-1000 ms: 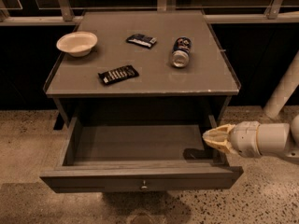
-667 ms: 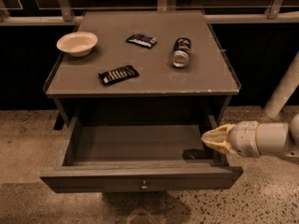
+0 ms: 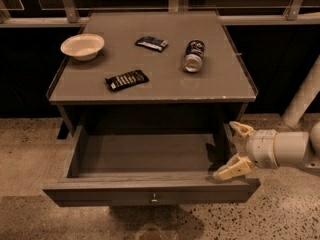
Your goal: Open top drawer
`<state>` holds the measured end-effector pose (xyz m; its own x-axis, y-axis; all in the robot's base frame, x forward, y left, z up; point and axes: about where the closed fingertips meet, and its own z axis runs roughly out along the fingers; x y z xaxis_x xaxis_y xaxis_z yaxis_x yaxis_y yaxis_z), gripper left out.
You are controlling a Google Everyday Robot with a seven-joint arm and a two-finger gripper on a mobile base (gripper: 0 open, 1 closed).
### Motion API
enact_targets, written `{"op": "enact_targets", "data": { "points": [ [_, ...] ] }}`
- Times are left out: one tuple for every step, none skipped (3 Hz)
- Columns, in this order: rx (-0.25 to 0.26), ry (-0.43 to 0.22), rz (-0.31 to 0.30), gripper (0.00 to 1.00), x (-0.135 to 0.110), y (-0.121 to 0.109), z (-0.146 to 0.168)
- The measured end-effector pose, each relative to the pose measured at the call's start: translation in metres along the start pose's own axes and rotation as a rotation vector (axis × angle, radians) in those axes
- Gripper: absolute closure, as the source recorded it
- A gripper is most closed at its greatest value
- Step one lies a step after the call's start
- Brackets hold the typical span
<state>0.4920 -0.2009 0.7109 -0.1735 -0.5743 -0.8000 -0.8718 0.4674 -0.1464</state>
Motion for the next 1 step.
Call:
{"op": "enact_targets", "data": {
  "points": [
    [0.0, 0.0, 0.0, 0.0, 0.0, 0.0, 0.0]
  ]
}}
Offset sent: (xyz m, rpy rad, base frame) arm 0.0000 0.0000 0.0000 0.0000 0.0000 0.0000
